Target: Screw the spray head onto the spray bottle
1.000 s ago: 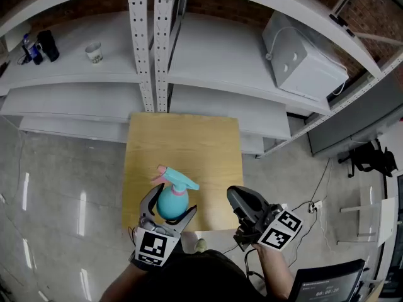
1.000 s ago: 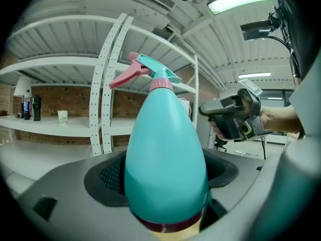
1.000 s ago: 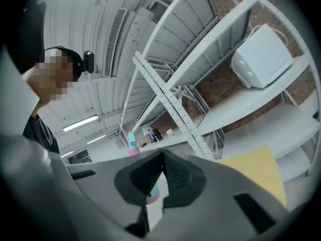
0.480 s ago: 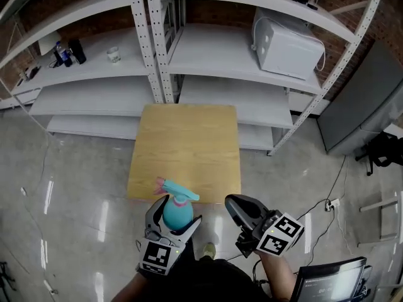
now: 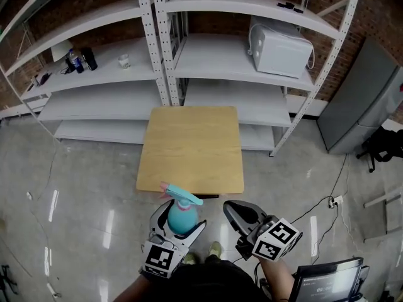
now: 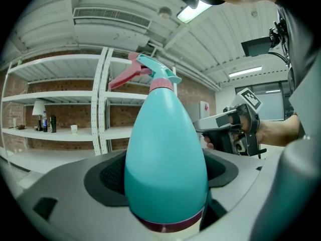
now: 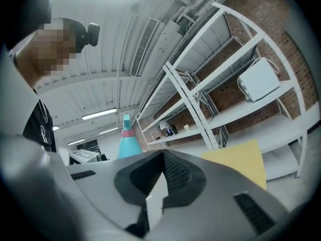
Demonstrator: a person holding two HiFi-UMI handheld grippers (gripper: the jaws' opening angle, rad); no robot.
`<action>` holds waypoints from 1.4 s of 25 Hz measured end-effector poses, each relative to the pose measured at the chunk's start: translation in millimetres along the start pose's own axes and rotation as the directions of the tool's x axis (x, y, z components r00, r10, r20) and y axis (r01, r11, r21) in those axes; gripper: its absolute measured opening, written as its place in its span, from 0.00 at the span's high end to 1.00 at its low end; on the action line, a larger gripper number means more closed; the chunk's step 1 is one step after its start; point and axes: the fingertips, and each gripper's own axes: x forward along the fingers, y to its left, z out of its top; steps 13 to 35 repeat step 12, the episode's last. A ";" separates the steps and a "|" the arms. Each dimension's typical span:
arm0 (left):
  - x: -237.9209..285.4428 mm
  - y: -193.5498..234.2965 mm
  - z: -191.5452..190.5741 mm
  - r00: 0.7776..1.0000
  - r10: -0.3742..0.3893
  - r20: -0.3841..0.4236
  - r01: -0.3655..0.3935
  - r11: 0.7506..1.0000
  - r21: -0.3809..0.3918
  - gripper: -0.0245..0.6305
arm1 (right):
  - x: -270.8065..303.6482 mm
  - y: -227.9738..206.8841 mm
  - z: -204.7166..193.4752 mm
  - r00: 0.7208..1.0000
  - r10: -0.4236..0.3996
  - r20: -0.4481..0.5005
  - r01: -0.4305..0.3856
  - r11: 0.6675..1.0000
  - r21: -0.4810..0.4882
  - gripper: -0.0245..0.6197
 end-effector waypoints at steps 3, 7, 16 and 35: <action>-21.2 1.1 -0.3 1.000 -0.021 0.004 0.021 1.000 0.001 0.32 | -1.7 19.7 -2.7 0.999 -0.045 -0.001 0.045 0.999 -0.019 0.96; -51.2 9.4 -16.8 0.998 -0.052 0.039 0.052 0.999 0.011 0.32 | 7.4 46.4 -23.5 0.995 -0.104 -0.006 0.104 0.993 -0.055 0.96; -72.5 13.4 -24.8 0.995 -0.083 0.052 0.084 0.996 -0.005 0.32 | 8.4 71.5 -36.4 0.990 -0.142 -0.011 0.141 0.988 -0.066 0.96; -72.5 13.4 -24.8 0.995 -0.083 0.052 0.084 0.996 -0.005 0.32 | 8.4 71.5 -36.4 0.990 -0.142 -0.011 0.141 0.988 -0.066 0.96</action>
